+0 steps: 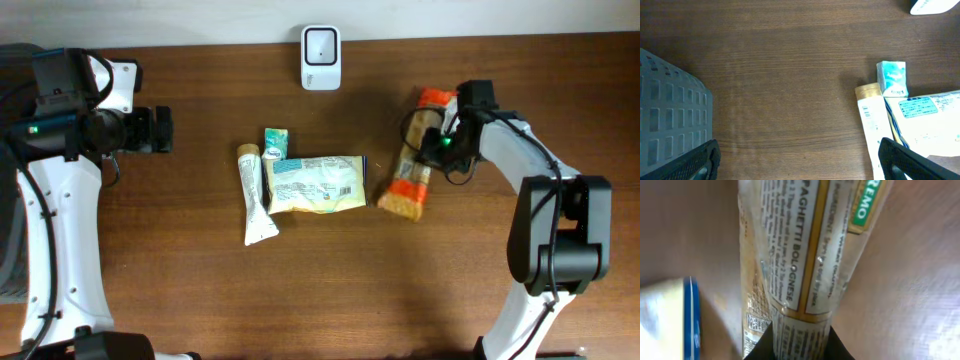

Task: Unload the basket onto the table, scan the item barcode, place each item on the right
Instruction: 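Lift the pasta pack with the right gripper and reorient it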

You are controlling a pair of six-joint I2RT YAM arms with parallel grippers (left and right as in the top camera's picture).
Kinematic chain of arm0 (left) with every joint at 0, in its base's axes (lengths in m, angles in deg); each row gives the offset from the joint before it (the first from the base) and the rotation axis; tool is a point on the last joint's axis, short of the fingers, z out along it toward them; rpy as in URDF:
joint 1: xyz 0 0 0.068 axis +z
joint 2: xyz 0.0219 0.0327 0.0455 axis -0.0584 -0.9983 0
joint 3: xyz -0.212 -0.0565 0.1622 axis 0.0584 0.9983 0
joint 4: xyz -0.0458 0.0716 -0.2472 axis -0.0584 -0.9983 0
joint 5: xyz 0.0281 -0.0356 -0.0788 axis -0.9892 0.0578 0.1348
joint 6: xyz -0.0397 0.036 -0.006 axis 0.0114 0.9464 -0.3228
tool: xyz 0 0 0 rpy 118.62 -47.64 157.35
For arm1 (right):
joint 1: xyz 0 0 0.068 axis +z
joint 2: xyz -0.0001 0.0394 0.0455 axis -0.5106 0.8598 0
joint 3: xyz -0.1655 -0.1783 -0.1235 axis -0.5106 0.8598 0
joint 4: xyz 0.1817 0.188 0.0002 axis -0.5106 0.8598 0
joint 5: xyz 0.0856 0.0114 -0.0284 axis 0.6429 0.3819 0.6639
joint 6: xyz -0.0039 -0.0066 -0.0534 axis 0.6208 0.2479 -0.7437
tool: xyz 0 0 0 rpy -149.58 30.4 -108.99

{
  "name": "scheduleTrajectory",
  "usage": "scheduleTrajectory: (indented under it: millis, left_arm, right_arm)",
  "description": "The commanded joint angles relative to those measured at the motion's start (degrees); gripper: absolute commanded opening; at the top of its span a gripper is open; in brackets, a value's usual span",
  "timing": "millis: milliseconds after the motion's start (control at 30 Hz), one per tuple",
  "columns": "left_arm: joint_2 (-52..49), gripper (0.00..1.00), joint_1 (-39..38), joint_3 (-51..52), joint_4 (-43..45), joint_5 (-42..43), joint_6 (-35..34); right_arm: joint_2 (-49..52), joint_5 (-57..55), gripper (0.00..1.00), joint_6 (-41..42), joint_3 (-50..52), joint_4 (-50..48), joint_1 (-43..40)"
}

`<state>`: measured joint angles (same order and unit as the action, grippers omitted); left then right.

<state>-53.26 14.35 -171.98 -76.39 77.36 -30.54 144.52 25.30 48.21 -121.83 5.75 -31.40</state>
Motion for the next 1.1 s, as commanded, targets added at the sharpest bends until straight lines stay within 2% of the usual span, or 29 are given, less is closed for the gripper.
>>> scheduleTrajectory:
  millis: [0,100,167,200,233,267,433,600,767,867,1000,1067]
  left_arm:
    - [1.49,0.99,0.04,-0.07,-0.04,-0.22,0.74]
    - [1.49,0.99,0.04,-0.07,-0.04,-0.22,0.74]
    - [1.49,0.99,0.04,-0.07,-0.07,-0.22,0.74]
    - [1.49,0.99,0.04,-0.07,-0.04,-0.22,0.74]
    - [1.49,0.99,0.04,-0.07,-0.04,-0.22,0.74]
    - [1.49,0.99,0.04,-0.07,-0.04,-0.22,0.74]
    - [1.49,0.99,0.04,-0.07,-0.07,-0.22,0.74]
    - [1.49,0.99,0.04,-0.07,-0.07,-0.22,0.74]
    - [1.49,0.99,0.04,-0.07,-0.04,-0.22,0.74]
    - [1.49,0.99,0.04,-0.07,-0.07,-0.22,0.74]
    - [1.49,0.99,0.04,-0.07,-0.04,-0.22,0.74]
    - [1.49,0.99,0.04,-0.07,-0.04,-0.22,0.74]
  right_arm:
    - [1.92,4.96,0.13,-24.35,-6.1,12.63,1.07]
    - [1.92,5.16,0.16,-36.24,-9.14,18.62,1.44]
    - [1.95,5.11,0.38,-38.8,-9.11,18.71,1.42]
    - [1.95,5.14,0.45,-38.73,-9.11,18.47,1.36]
    - [1.95,5.11,0.59,-37.51,-9.11,17.88,1.29]
    - [1.95,5.14,0.67,-36.2,-9.11,17.35,1.09]
    - [2.19,6.03,0.71,-35.69,-8.96,16.92,-1.14]
    - [6.69,11.89,0.71,-35.69,-8.83,15.23,-3.96]
    - [12.63,19.28,0.66,-35.69,-8.83,14.6,-4.15]
    - [15.04,24.39,0.46,-35.39,-8.66,14.82,-3.5]
    - [17.03,23.3,0.28,-34.58,-8.09,13.94,-0.48]
    - [17.27,23.34,0.07,-34.49,-8.11,13.53,0.37]
